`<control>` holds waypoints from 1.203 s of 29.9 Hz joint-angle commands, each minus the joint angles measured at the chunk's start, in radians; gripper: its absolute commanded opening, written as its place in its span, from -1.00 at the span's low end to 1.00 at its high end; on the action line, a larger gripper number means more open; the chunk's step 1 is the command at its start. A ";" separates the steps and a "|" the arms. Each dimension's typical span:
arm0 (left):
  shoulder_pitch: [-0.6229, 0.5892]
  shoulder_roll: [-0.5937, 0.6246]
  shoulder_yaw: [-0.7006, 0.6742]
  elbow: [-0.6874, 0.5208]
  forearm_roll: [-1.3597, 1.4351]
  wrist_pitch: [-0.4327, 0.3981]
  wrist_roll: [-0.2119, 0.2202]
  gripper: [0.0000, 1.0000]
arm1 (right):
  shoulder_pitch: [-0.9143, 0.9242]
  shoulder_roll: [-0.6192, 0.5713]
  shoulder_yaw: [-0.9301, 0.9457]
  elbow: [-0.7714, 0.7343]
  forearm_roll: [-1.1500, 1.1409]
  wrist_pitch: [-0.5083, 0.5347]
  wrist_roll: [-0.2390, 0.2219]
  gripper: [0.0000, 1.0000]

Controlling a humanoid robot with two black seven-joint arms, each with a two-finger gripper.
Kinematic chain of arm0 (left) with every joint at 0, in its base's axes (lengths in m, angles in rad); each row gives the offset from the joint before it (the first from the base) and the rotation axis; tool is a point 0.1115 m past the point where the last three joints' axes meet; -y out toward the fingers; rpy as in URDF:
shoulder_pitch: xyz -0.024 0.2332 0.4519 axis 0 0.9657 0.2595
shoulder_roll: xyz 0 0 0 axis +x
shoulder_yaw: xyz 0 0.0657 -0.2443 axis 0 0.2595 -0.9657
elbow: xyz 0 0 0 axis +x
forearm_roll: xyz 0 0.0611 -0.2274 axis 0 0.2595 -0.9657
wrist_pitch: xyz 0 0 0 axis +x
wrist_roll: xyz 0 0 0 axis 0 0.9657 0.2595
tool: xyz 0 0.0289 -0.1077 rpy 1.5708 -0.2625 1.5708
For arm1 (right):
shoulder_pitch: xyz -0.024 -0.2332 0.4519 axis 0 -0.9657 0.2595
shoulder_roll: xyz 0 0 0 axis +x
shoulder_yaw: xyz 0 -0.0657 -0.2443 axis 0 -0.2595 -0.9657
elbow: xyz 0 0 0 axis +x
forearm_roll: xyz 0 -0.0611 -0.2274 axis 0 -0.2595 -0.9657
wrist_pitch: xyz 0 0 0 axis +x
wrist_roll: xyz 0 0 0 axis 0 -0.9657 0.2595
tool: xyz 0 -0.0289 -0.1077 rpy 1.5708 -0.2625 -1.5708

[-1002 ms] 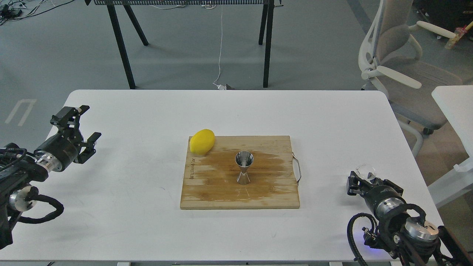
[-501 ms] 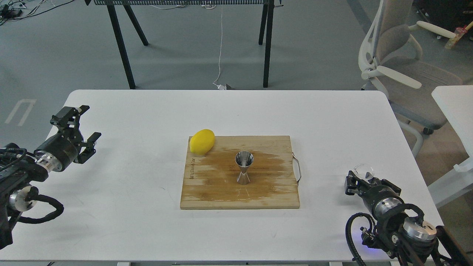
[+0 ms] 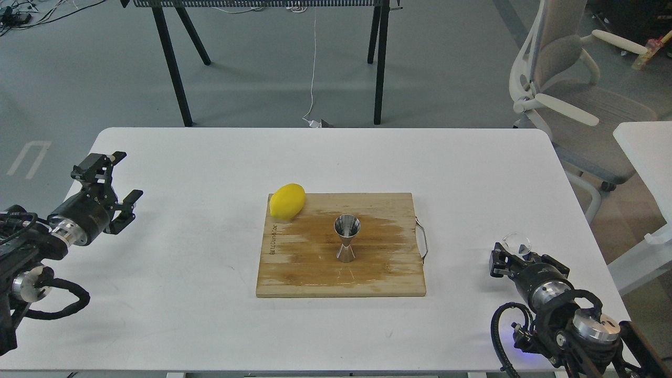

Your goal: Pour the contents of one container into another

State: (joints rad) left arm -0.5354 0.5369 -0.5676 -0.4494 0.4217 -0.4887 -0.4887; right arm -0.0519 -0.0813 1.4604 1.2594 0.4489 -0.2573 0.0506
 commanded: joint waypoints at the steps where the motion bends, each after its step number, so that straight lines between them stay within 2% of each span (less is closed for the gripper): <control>1: 0.000 0.000 0.000 0.000 0.000 0.000 0.000 0.98 | 0.000 0.000 0.000 0.000 0.001 0.001 0.000 0.95; 19: 0.002 0.000 0.000 0.000 0.000 0.000 0.000 0.98 | -0.005 0.000 -0.005 0.011 0.001 0.001 0.000 0.97; 25: 0.002 -0.002 0.000 0.000 0.000 0.000 0.000 0.98 | -0.031 -0.011 0.006 0.089 0.001 -0.003 0.000 0.97; 32: 0.008 0.000 0.000 0.002 0.000 0.000 0.000 0.98 | -0.091 -0.139 0.017 0.254 0.001 -0.037 -0.006 0.97; 36: 0.006 0.002 0.000 0.002 0.000 0.000 0.000 0.98 | -0.115 -0.264 0.015 0.354 -0.005 -0.010 -0.044 0.97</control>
State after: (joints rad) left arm -0.5285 0.5364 -0.5676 -0.4478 0.4218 -0.4887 -0.4887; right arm -0.1538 -0.2609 1.4772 1.5480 0.4492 -0.2869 0.0353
